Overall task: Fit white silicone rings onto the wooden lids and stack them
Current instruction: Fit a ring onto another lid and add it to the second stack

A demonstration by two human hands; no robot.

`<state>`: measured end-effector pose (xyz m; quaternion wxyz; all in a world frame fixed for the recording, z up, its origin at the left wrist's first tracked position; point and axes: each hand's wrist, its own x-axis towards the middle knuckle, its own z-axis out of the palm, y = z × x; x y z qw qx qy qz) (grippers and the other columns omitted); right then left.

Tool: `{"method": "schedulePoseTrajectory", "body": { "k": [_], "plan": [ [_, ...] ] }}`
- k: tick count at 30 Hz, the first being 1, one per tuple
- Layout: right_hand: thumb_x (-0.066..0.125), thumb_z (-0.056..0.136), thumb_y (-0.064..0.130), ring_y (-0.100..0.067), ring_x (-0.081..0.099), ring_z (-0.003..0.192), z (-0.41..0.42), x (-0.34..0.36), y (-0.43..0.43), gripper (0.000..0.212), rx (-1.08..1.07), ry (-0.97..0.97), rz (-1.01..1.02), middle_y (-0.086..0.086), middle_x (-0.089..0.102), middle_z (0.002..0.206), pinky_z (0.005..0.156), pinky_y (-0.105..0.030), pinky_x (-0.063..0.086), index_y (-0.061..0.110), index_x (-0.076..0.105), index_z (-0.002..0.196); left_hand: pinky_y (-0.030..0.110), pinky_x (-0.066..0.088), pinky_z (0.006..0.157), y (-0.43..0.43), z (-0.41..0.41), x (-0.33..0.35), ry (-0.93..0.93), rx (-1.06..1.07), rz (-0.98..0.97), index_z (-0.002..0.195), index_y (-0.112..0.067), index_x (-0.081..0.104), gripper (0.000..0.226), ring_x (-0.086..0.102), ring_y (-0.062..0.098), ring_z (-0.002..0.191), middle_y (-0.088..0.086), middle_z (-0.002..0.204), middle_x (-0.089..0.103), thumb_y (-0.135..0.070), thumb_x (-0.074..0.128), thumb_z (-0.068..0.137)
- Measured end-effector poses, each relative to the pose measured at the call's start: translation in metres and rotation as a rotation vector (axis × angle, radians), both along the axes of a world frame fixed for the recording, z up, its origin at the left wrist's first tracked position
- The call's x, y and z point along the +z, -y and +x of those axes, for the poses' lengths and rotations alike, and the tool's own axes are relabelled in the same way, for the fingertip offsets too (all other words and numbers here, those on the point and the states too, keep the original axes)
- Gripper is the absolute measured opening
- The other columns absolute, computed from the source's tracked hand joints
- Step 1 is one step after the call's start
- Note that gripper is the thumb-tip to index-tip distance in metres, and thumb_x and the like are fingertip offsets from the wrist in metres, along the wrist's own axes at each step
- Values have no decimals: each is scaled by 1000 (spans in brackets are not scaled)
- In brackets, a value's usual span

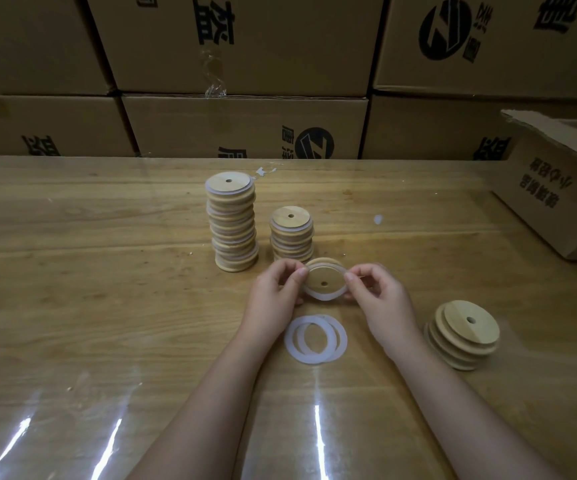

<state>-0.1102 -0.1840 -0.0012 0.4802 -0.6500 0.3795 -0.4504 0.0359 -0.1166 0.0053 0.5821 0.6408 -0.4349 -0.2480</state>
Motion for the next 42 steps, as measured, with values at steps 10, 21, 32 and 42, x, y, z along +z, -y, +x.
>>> {"method": "schedulePoseTrajectory", "body": {
  "k": [10, 21, 32, 42],
  "plan": [
    [61, 88, 13, -6, 64, 69, 0, -3, 3, 14, 20, -28, 42, 4, 66, 77, 76, -38, 57, 24, 62, 80, 38, 53, 64, 0, -2, 1, 4, 16, 13, 81, -22, 60, 14, 54, 8, 58, -7, 73, 60, -14, 56, 92],
    [62, 86, 5, -2, 58, 77, -1, -3, -2, 27, 74, -66, -191, 9, 61, 88, 72, -21, 48, 31, 60, 79, 10, 39, 78, -4, -5, 3, 316, -46, -92, 113, -15, 65, 30, 55, 3, 88, -7, 97, 61, -18, 69, 84],
    [63, 85, 13, -11, 62, 80, 0, -8, 2, 18, 73, -104, -85, 3, 65, 87, 77, -37, 54, 30, 62, 79, 10, 40, 72, -3, -1, 2, 179, 9, -76, 102, -21, 69, 20, 56, 1, 81, -3, 98, 67, -19, 70, 82],
    [64, 84, 17, -2, 57, 70, 0, -9, 4, 17, 83, -202, -105, 9, 63, 78, 64, -12, 44, 30, 60, 75, 22, 47, 80, -3, 2, 3, 101, 9, -33, 105, -21, 70, 20, 63, 11, 90, -2, 99, 70, -21, 67, 85]
  ]
}}
